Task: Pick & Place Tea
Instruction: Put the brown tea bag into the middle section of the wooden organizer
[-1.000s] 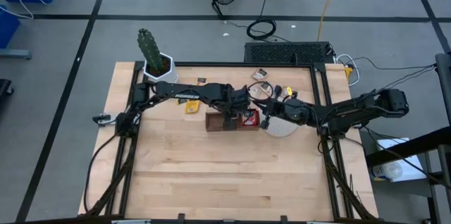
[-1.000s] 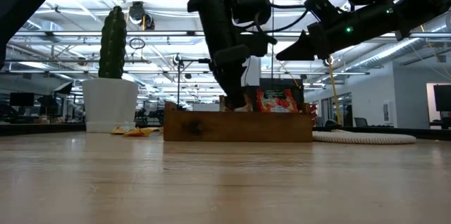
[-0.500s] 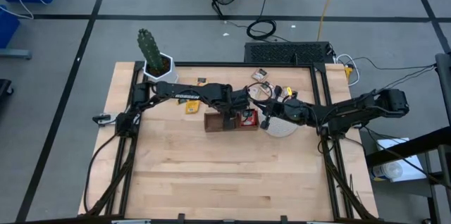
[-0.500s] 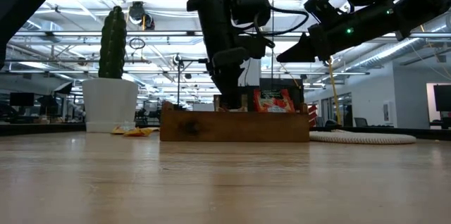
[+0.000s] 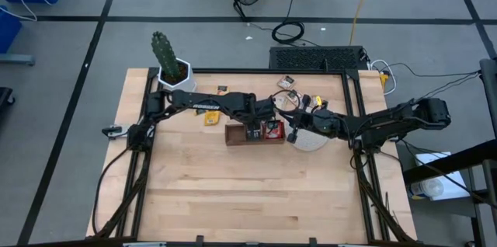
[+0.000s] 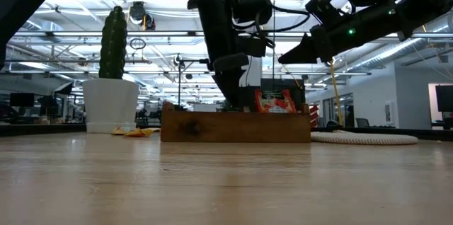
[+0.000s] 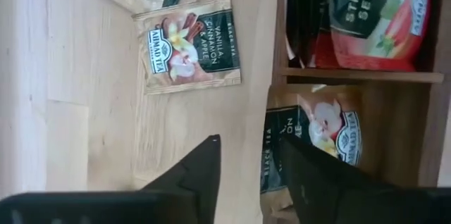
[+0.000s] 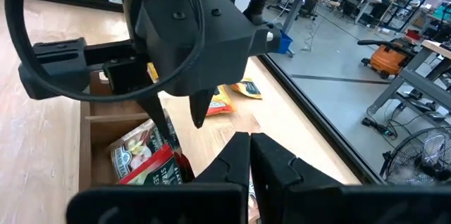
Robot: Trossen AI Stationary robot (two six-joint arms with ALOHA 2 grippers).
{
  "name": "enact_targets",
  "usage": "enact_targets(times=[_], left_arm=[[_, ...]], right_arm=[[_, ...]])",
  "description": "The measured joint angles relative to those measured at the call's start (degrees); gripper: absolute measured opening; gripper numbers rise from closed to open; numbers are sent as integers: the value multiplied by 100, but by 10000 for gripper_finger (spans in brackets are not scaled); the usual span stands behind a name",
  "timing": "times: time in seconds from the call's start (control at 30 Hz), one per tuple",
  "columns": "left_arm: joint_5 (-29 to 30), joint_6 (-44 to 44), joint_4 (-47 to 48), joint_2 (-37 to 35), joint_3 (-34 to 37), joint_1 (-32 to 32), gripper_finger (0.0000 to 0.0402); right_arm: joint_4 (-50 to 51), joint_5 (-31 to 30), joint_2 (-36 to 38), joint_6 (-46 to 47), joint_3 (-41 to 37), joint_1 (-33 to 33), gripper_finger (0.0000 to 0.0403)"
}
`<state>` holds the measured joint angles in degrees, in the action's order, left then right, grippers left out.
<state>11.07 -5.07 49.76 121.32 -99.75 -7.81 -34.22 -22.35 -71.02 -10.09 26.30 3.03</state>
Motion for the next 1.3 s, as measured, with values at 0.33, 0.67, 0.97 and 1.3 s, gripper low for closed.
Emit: enact_targets(times=[0.33, 0.67, 0.97, 1.3], left_arm=[[-188, 291, 9, -592, -16, 17, 222], [-800, -358, 252, -277, -6, 234, 169], [-683, -449, 219, -276, -11, 352, 8], [-1303, -320, -34, 279, 121, 298, 2]], right_arm=[[-10, -15, 0, -282, 0, -2, 1], [46, -10, -2, -264, 0, -2, 0], [68, -9, -2, -267, 0, -2, 0], [71, -7, -2, -262, 0, -2, 0]])
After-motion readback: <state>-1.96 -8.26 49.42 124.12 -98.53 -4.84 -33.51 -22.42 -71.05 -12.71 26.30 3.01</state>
